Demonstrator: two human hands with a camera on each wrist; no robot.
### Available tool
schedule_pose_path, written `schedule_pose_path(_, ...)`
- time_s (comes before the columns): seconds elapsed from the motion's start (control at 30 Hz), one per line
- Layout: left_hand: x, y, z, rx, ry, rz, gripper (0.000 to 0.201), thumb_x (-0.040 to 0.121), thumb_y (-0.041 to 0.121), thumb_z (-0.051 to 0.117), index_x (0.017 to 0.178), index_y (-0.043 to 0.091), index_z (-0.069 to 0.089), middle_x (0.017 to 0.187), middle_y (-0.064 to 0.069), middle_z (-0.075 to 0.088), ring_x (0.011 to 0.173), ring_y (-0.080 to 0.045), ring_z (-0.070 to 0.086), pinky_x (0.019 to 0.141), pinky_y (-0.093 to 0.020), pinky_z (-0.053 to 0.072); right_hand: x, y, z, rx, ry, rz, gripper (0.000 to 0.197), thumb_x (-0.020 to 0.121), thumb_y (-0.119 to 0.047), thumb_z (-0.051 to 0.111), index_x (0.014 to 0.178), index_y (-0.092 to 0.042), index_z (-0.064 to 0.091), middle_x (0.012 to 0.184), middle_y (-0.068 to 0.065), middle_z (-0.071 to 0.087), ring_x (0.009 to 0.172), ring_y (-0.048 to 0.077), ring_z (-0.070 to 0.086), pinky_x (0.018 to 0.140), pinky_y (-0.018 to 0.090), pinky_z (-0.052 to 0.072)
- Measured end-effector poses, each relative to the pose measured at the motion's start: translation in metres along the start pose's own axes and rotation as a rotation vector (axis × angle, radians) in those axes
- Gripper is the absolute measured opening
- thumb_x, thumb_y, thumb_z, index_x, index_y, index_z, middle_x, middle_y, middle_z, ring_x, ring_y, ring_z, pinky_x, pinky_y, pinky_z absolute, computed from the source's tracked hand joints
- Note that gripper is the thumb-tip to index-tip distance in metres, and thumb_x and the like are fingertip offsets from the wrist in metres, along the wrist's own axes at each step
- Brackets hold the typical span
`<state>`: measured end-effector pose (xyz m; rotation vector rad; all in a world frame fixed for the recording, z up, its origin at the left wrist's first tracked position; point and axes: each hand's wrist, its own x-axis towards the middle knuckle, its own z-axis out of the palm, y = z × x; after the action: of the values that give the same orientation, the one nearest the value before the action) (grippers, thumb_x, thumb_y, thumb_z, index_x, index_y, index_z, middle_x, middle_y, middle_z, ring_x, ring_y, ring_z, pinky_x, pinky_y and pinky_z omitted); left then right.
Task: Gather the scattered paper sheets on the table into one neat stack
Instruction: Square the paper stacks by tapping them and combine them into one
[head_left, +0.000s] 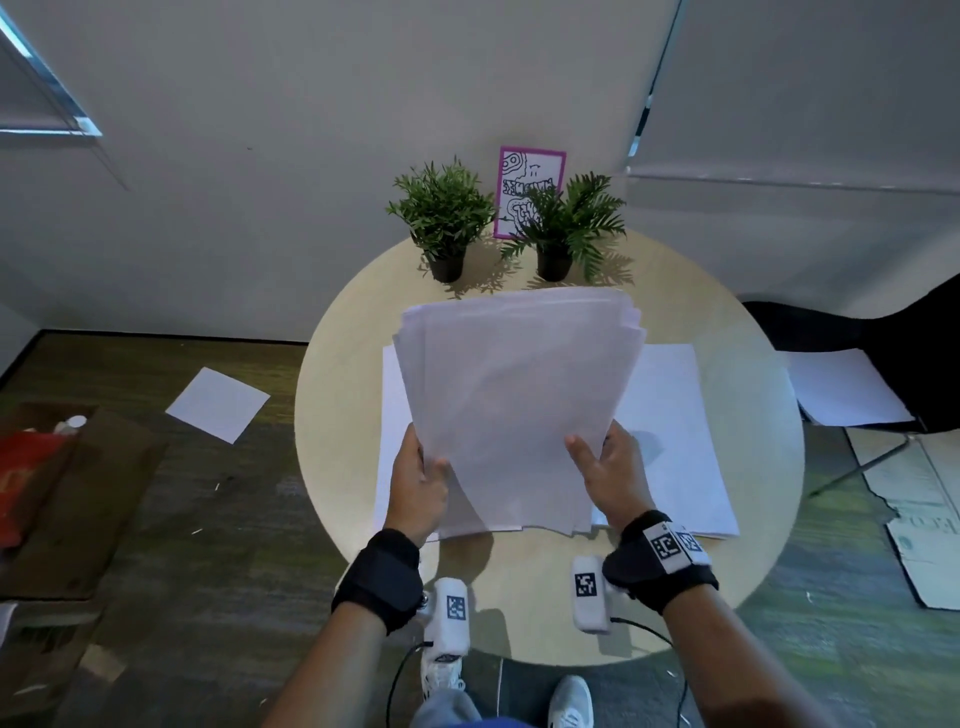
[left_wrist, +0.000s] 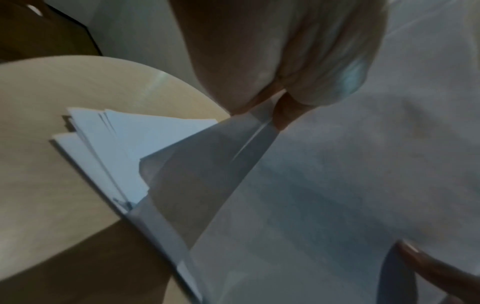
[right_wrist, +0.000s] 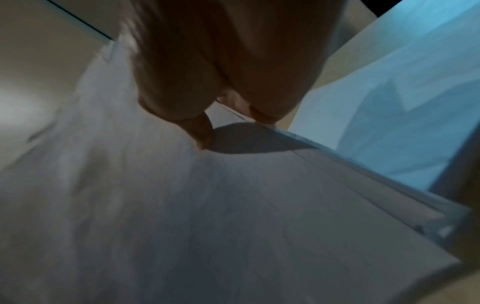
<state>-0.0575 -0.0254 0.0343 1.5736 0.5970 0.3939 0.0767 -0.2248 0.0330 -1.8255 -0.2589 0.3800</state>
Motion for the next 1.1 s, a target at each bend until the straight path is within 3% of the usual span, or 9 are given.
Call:
schedule_pose_path(0.1, -0.023, 0.000, 0.017, 0.005, -0.008, 0.076, 0.052, 0.094, -0.011, 0.041, 0.136, 0.017, 0.045, 0.129, 0.002, 0.059, 0.123, -0.012, 0.054, 0.102, -0.026, 0.046, -0.028, 0.000, -0.019, -0.024, 0.083, -0.081, 0.017, 0.094, -0.006, 0.064, 0.107, -0.017, 0.066, 0.099, -0.006, 0.071, 0.088, -0.010, 0.065, 0.076, 0.009, 0.050)
schedule_pose_path(0.2, -0.043, -0.001, 0.036, 0.018, 0.001, 0.065, 0.056, 0.091, -0.014, 0.038, 0.135, 0.020, 0.045, 0.124, 0.004, 0.059, 0.116, -0.007, 0.055, 0.094, -0.017, 0.048, -0.050, 0.009, -0.038, 0.024, 0.100, -0.117, 0.026, 0.094, -0.003, 0.064, 0.099, -0.028, 0.064, 0.099, -0.005, 0.073, 0.090, 0.001, 0.068, 0.078, 0.017, 0.053)
schedule_pose_path(0.33, -0.070, -0.001, 0.060, 0.014, 0.037, 0.071, 0.055, 0.090, -0.016, 0.040, 0.136, 0.014, 0.042, 0.119, 0.007, 0.058, 0.107, 0.005, 0.055, 0.085, -0.007, 0.046, -0.075, 0.025, -0.061, 0.056, 0.117, -0.155, 0.027, 0.092, 0.000, 0.064, 0.098, -0.026, 0.065, 0.100, -0.006, 0.073, 0.088, 0.005, 0.068, 0.078, 0.020, 0.052)
schedule_pose_path(0.47, -0.093, 0.001, 0.073, -0.102, 0.054, 0.097, 0.051, 0.085, -0.011, 0.057, 0.124, 0.018, 0.043, 0.118, 0.003, 0.057, 0.108, -0.001, 0.057, 0.090, -0.015, 0.047, -0.100, 0.037, -0.079, 0.094, 0.080, -0.166, 0.031, 0.087, -0.001, 0.073, 0.110, -0.018, 0.063, 0.107, 0.001, 0.073, 0.100, 0.017, 0.070, 0.085, 0.033, 0.055)
schedule_pose_path(0.57, -0.106, 0.007, 0.080, -0.157, 0.052, 0.145, 0.050, 0.076, -0.003, 0.063, 0.120, 0.008, 0.041, 0.116, -0.005, 0.057, 0.107, -0.008, 0.058, 0.091, -0.020, 0.050, -0.112, 0.038, -0.082, 0.168, 0.059, -0.145, 0.043, 0.086, 0.002, 0.072, 0.121, -0.016, 0.055, 0.115, 0.006, 0.069, 0.108, 0.023, 0.066, 0.091, 0.036, 0.055)
schedule_pose_path(0.7, -0.114, 0.017, 0.094, -0.089, 0.108, 0.165, 0.040, 0.090, -0.004, 0.057, 0.117, 0.022, 0.046, 0.110, 0.003, 0.059, 0.096, 0.003, 0.059, 0.078, -0.013, 0.049, -0.120, 0.027, -0.069, 0.161, 0.135, -0.125, 0.029, 0.092, 0.004, 0.062, 0.110, -0.016, 0.056, 0.100, 0.003, 0.069, 0.089, 0.005, 0.067, 0.076, 0.023, 0.055)
schedule_pose_path(0.83, -0.115, 0.032, 0.085, -0.145, 0.164, 0.215, 0.041, 0.089, 0.001, 0.058, 0.121, 0.023, 0.044, 0.113, 0.001, 0.059, 0.099, 0.000, 0.060, 0.082, -0.016, 0.050, -0.125, 0.015, -0.075, 0.132, 0.222, -0.194, 0.024, 0.091, 0.006, 0.062, 0.107, -0.010, 0.054, 0.094, 0.002, 0.065, 0.081, -0.009, 0.063, 0.070, 0.010, 0.050)
schedule_pose_path(1.0, -0.114, 0.026, 0.071, -0.125, 0.109, 0.135, 0.059, 0.087, 0.003, 0.067, 0.138, 0.007, 0.038, 0.125, -0.007, 0.058, 0.112, -0.007, 0.059, 0.096, -0.027, 0.052, -0.127, 0.013, -0.077, 0.182, 0.189, -0.123, 0.040, 0.088, 0.004, 0.068, 0.107, -0.027, 0.052, 0.104, -0.005, 0.065, 0.091, -0.006, 0.063, 0.084, 0.015, 0.050)
schedule_pose_path(1.1, -0.109, 0.026, 0.077, -0.044, 0.145, 0.124, 0.049, 0.094, -0.001, 0.057, 0.140, 0.004, 0.039, 0.124, -0.010, 0.058, 0.105, 0.007, 0.057, 0.089, -0.015, 0.050, -0.124, 0.010, -0.072, 0.069, 0.242, -0.117, 0.024, 0.092, 0.000, 0.064, 0.096, -0.023, 0.055, 0.094, 0.003, 0.066, 0.086, 0.014, 0.062, 0.077, 0.026, 0.049)
